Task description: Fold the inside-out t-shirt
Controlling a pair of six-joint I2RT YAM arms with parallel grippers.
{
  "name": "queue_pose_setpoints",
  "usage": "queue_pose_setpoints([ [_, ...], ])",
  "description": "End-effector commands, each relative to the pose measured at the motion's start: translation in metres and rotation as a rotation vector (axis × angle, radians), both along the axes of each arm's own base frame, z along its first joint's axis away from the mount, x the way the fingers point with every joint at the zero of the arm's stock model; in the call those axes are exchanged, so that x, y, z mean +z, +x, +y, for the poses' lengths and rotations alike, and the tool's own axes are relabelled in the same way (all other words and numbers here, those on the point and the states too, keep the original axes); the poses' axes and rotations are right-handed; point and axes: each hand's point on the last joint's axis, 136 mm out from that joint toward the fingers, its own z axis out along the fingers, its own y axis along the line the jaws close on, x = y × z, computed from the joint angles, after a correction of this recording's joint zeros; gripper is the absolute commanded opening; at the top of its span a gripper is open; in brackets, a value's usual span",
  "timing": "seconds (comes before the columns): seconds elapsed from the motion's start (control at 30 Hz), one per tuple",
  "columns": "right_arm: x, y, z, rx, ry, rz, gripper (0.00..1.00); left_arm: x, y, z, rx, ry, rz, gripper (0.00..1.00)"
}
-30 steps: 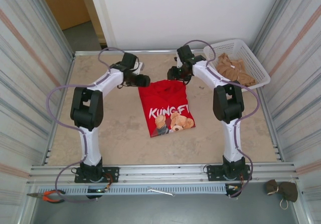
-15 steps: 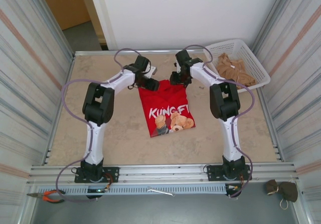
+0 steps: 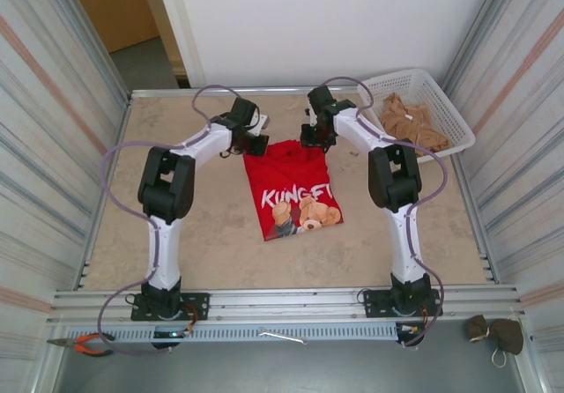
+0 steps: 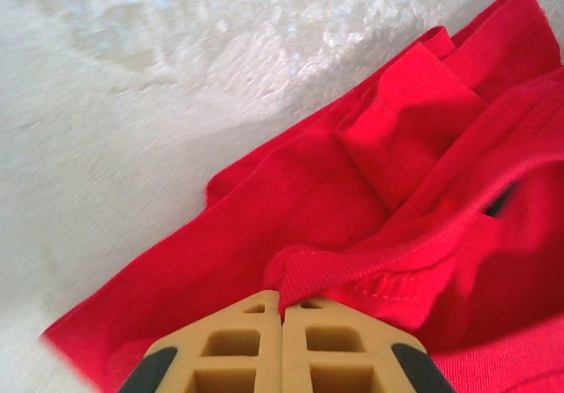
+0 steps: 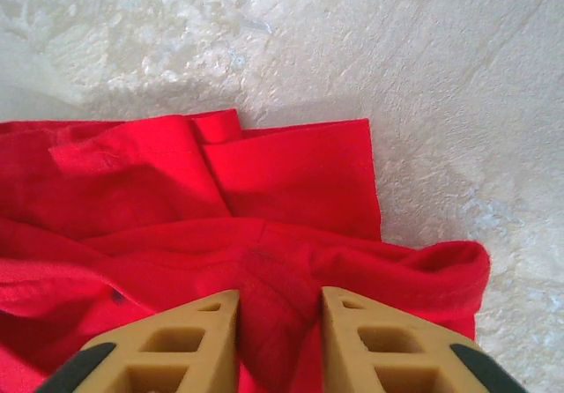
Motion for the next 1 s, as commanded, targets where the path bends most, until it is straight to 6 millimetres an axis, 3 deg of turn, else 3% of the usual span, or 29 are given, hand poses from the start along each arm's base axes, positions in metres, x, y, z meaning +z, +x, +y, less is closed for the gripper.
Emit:
queue_pose_setpoints([
  [0.0, 0.034, 0.001, 0.007, 0.010, 0.045, -0.046, 0.22, 0.044, 0.007, 0.009, 0.060, -0.094, -0.085, 0.00],
  [0.07, 0.031, 0.002, 0.008, 0.005, 0.052, -0.039, 0.00, 0.046, 0.004, 0.010, 0.064, -0.103, -0.085, 0.00],
  [0.3, 0.024, 0.001, 0.012, -0.002, 0.069, -0.027, 0.00, 0.039, 0.003, 0.015, 0.072, -0.097, -0.068, 0.00],
  [0.4, 0.021, 0.002, 0.016, 0.009, 0.066, -0.026, 0.41, 0.033, 0.003, 0.015, 0.072, -0.093, -0.054, 0.00],
  [0.43, 0.020, 0.002, 0.018, 0.016, 0.058, -0.027, 0.48, 0.030, 0.004, 0.015, 0.073, -0.089, -0.049, 0.00],
  [0.6, 0.007, 0.003, 0.023, 0.040, -0.016, -0.020, 0.49, 0.016, 0.004, 0.017, 0.078, -0.067, -0.022, 0.00],
  [0.97, -0.015, 0.002, 0.020, 0.070, -0.130, -0.005, 0.42, -0.001, 0.005, 0.027, 0.101, -0.045, 0.017, 0.00],
])
